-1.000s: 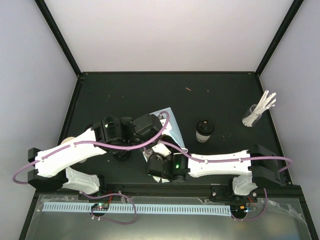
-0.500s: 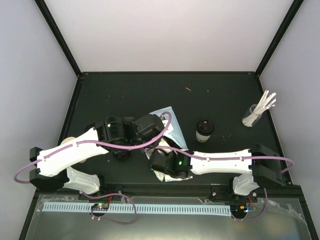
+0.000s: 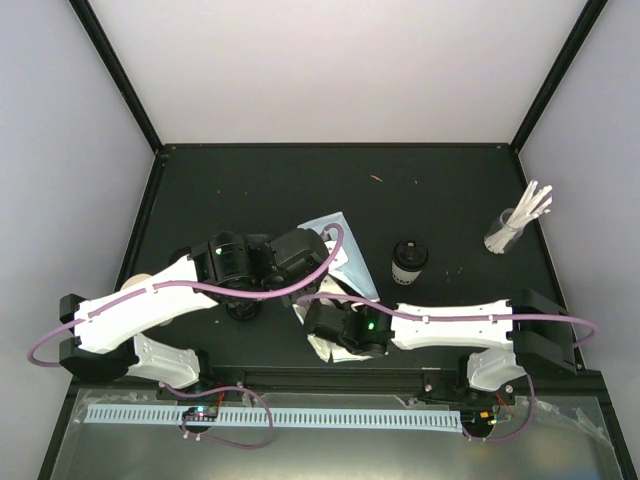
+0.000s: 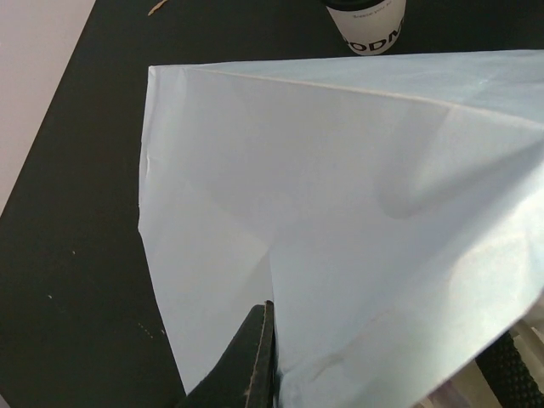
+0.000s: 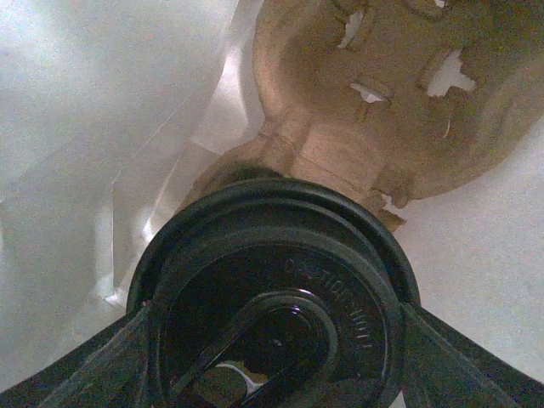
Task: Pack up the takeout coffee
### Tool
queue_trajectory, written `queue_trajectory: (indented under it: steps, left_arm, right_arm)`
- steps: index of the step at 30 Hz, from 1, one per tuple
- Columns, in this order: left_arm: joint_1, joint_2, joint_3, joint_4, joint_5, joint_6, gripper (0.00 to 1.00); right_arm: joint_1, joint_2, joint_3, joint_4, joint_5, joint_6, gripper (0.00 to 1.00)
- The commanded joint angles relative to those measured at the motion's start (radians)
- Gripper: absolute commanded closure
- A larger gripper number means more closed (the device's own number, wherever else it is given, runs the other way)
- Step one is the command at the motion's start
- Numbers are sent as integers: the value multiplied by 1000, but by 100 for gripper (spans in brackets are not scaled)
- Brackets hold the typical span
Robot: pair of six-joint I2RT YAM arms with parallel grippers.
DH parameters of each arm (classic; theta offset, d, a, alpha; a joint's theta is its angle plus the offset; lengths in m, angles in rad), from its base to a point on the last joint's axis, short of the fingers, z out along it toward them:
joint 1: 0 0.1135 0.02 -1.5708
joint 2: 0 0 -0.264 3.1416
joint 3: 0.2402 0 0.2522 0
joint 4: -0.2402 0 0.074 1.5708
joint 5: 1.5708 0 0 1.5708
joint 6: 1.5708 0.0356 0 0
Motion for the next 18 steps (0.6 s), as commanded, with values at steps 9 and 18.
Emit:
queue_trajectory:
  steps: [9,18]
  left_arm:
    - [-20,-37,33,61,101,-18,98]
    - [-16,-50,100,27,159,-58,98]
  right_arm:
    - [-26,-35,16,0,-1,-3,56]
    - [-27,-84,84,-171,-95,24,56]
